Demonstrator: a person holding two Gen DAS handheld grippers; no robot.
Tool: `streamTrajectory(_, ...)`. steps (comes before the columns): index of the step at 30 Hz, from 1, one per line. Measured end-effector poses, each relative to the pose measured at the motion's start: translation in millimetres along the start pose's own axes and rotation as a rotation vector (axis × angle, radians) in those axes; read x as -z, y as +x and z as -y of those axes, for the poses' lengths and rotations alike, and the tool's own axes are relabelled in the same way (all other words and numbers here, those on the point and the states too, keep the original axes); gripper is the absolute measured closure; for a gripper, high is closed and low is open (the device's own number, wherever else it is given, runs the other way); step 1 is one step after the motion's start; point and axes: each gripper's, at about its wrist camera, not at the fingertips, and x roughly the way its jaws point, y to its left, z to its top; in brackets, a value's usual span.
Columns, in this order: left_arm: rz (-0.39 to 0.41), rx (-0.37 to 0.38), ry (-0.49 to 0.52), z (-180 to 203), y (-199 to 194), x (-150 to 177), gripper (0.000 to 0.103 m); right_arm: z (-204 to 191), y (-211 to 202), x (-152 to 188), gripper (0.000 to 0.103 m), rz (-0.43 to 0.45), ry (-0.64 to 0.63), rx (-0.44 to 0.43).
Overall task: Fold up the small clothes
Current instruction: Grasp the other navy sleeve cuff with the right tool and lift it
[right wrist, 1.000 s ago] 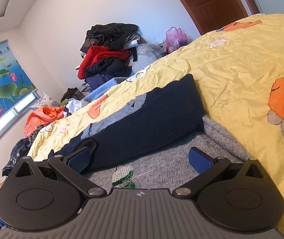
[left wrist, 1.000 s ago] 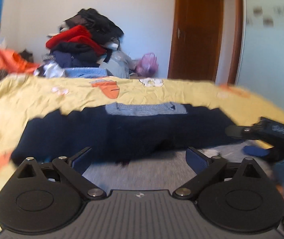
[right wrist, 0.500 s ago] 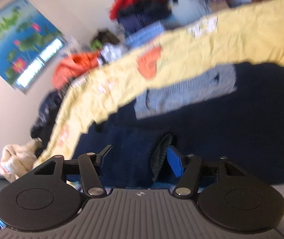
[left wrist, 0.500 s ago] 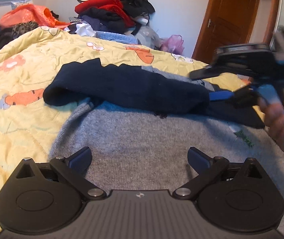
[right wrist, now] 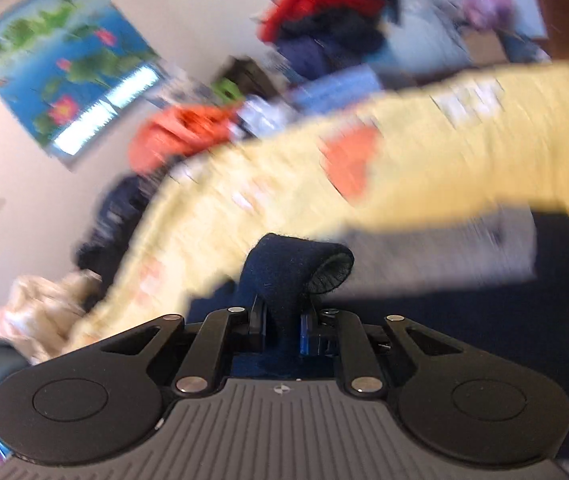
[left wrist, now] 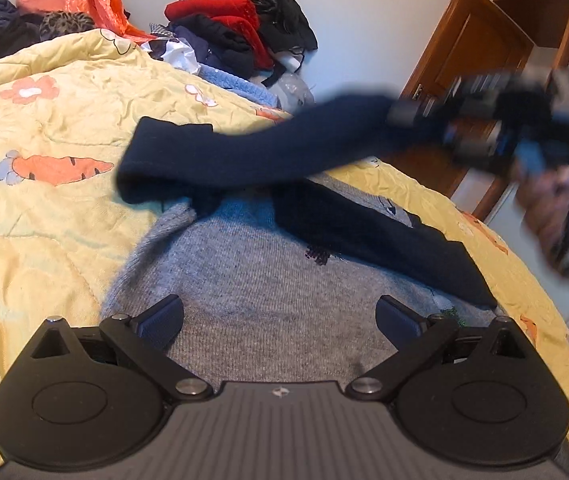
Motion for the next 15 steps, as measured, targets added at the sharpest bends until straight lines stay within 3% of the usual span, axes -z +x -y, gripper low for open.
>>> streamTrajectory(4, -0.001, -0.004, 0.005, 1.2, 0.9, -0.3, 0.0, -16.4, -37.7, -41.8, 0.084, 0.056, -0.083, -0.043)
streamTrajectory(7, 0.002, -0.001, -0.001, 0.3, 0.2, 1.1, 0.0, 1.5, -65.1, -53.6, 0.084, 0.072, -0.081, -0.021)
streamTrajectory(10, 0.002, -0.002, 0.001, 0.1, 0.6, 1.0, 0.0, 42.3, -76.3, -47.8, 0.084, 0.051, -0.032, 0.078)
streamTrajectory(15, -0.001, -0.011, 0.011, 2.3, 1.9, 1.4, 0.0, 117.7, -72.9, -4.6, 0.084, -0.031, 0.088, 0.251)
